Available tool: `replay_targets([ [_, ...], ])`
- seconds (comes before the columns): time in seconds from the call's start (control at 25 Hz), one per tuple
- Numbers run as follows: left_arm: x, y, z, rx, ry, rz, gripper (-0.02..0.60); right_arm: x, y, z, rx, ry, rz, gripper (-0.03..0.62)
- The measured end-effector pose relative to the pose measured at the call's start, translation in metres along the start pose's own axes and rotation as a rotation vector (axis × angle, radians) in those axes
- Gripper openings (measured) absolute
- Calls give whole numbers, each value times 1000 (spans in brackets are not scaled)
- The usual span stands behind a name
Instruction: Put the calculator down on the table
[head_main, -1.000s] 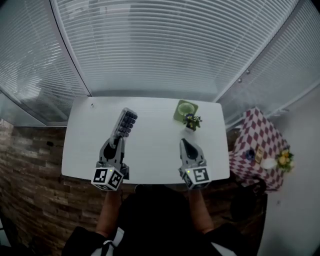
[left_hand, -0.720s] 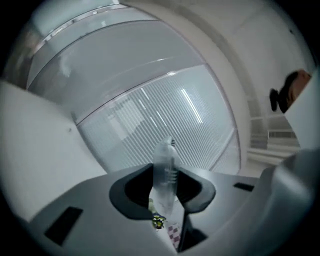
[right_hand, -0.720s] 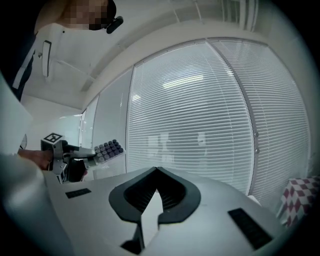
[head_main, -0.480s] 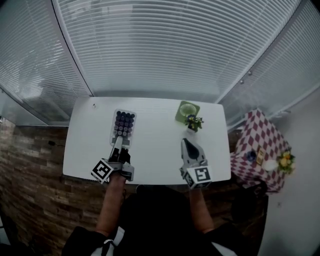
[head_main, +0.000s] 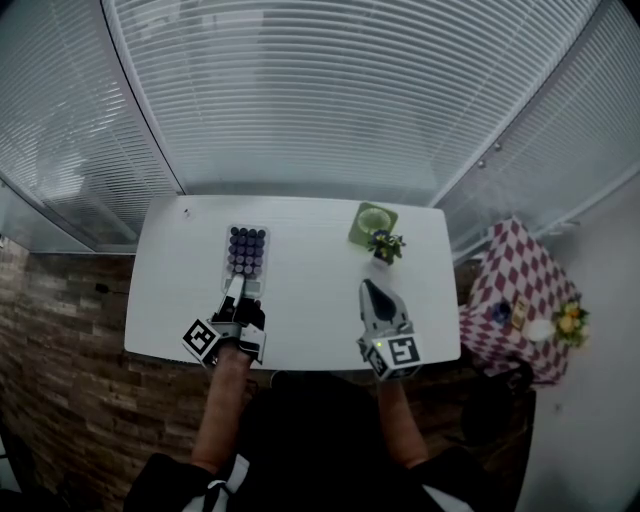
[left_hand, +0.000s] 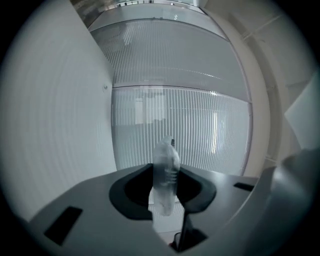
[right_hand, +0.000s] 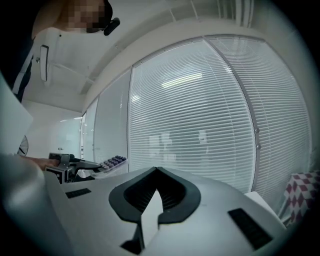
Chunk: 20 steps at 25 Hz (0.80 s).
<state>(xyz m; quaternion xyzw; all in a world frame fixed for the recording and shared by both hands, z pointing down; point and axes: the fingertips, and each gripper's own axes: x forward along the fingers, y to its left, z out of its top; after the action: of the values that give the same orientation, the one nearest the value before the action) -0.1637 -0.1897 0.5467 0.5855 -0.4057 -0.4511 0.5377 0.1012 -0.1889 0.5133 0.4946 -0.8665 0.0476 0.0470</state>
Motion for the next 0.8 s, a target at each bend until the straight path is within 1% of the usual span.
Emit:
replay_targets([
  [0.08,1,3,-1,-56,-7,0,101,-1,1,5,-6,8,-5,6],
  [0.24,2,10,-3,-36,2,41,101,-2,-4,6,-4,23,-28,6],
  [0.36,3,12,-4,-51,2,37,101,-1,-5,6,-2,6,-15,6],
  [0.56,4,18,-5,-63,2,54,101,0,-3,0,7,7,-10,6],
  [0.8,8,29,-4,-49,5,70,101,0,1,7,16,4,-9,6],
])
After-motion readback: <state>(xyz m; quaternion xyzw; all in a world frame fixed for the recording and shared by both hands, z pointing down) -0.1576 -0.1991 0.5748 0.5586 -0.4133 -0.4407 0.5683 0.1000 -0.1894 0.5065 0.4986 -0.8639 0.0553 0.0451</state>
